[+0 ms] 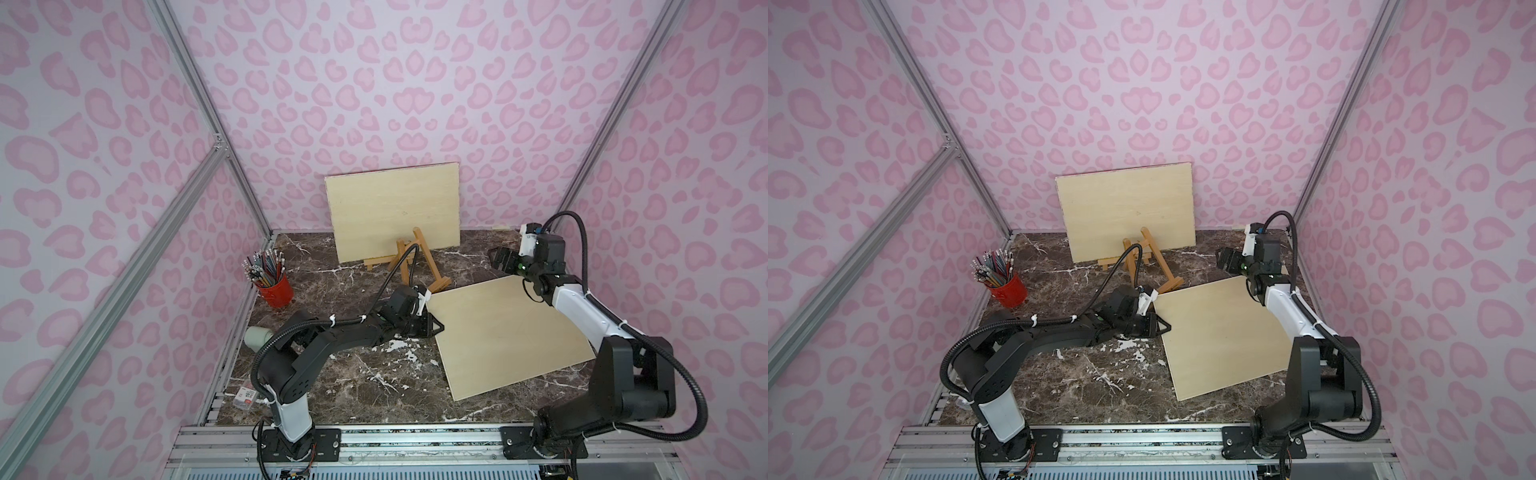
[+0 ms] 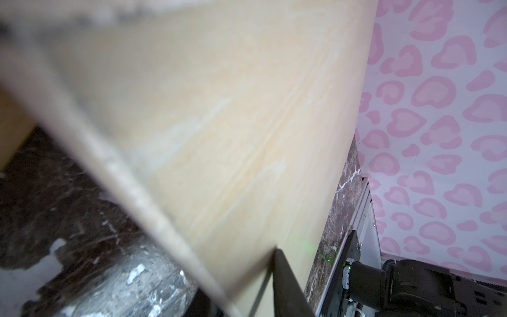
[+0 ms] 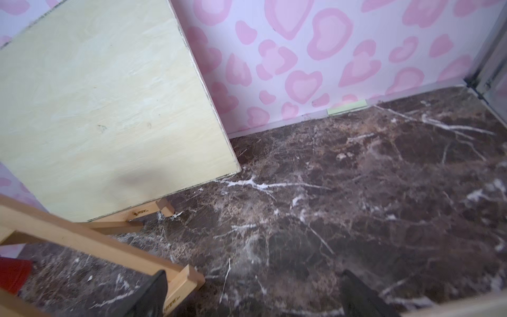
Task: Disassemble the easel
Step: Place the drawing board at the center of the board.
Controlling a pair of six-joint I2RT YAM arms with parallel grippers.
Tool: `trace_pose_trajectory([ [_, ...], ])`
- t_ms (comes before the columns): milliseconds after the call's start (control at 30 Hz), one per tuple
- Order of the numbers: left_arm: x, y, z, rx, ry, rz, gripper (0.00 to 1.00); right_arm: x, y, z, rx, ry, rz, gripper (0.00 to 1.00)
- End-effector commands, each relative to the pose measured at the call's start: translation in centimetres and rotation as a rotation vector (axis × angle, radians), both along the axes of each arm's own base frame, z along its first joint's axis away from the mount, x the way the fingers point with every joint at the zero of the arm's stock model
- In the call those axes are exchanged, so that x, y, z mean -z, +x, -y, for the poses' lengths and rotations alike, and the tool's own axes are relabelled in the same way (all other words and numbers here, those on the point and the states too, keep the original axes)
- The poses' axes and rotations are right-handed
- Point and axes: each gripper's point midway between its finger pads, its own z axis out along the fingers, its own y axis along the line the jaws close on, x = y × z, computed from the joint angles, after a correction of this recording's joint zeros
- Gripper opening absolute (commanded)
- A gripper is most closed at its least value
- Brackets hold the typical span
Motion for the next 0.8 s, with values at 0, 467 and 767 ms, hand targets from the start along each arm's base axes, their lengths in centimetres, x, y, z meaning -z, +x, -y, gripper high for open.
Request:
trace_pose_trajectory([
  [0,3.5,1.6,-3.6,-0.077,0.249,0.096,0.02,2.3,1.8,1.3,0.029,-0.124,-0.086,0.99],
  [467,3.4,1.7,-3.3,-0.073,0.254,0.092,0.02,9.7,4.9,6.7,0.089,-0.285,-0.288,0.96],
  [767,3.7,2.0,-3.0,-0.072,0.261,0.085,0.02,13.0,2.6,7.8,0.075,-0.362,-0.401,0.92],
])
